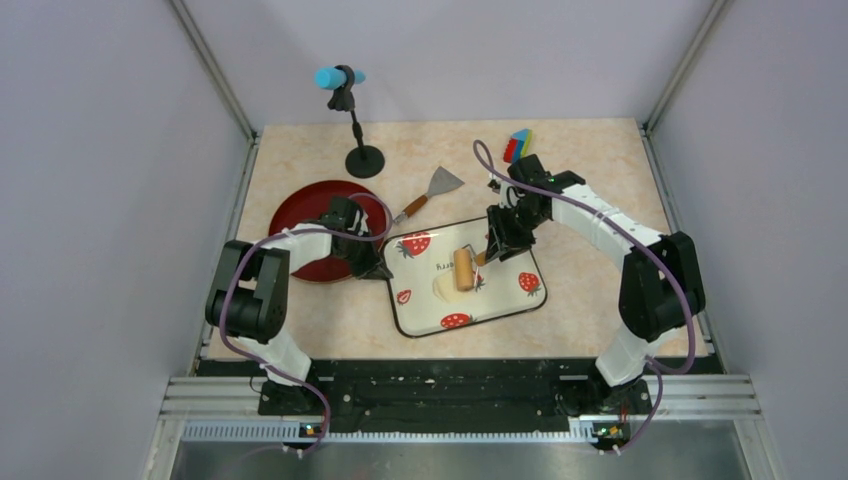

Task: Roll out the dumpling wrappers from the dough

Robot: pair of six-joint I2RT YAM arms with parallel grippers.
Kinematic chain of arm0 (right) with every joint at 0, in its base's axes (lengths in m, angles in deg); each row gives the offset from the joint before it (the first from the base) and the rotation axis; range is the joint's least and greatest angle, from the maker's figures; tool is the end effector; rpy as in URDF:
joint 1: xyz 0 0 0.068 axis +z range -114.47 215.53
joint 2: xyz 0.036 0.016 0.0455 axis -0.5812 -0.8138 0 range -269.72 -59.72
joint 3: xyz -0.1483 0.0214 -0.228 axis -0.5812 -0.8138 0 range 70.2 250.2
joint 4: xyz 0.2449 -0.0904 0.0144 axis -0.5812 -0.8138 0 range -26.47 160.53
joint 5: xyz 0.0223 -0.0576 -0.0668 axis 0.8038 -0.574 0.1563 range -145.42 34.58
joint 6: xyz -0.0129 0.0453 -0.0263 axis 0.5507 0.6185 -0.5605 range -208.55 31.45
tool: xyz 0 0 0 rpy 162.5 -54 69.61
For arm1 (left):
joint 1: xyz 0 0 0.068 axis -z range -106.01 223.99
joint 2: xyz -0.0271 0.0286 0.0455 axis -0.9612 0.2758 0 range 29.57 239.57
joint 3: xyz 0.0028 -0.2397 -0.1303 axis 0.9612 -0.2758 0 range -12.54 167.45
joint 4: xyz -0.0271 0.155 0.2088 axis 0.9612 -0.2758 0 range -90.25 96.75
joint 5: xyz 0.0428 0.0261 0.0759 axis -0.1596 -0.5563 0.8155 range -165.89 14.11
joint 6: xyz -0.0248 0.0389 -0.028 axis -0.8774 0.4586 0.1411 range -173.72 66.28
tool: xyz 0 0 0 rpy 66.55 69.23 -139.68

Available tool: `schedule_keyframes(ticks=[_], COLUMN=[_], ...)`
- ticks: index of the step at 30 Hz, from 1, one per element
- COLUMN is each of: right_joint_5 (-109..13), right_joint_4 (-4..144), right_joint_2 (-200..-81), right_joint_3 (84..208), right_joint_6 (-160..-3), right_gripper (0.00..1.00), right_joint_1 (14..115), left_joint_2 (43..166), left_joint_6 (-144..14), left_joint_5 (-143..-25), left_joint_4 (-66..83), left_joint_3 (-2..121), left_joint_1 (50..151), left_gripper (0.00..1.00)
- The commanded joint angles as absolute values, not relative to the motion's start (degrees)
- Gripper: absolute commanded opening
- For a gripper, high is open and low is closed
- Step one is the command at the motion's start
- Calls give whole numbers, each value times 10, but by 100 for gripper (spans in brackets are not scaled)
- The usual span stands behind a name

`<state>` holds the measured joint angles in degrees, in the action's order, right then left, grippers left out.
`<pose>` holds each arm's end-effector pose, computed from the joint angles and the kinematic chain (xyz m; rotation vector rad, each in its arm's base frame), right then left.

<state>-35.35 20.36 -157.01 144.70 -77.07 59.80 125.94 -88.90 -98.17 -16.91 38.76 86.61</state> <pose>0.2996 0.1485 0.2330 -0.3995 2.8758 0.6224 0.2934 -0.0796 0.1451 -0.4572 2.8348 -0.7351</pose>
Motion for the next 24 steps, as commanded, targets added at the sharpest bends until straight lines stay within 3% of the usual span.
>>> schedule_keyframes(ticks=[1,24], right_joint_5=[-634,-643], right_joint_4=[111,91], right_joint_2=[-1634,-1617], right_joint_3=[1389,1399], right_joint_6=[-809,-807], right_gripper=[0,0], right_joint_1=[585,534], left_joint_2=[1252,1248], left_joint_6=[-845,-834], left_joint_5=[-816,-812], left_joint_4=[-226,-226], left_joint_3=[377,375], left_joint_1=[823,815], left_gripper=[0,0])
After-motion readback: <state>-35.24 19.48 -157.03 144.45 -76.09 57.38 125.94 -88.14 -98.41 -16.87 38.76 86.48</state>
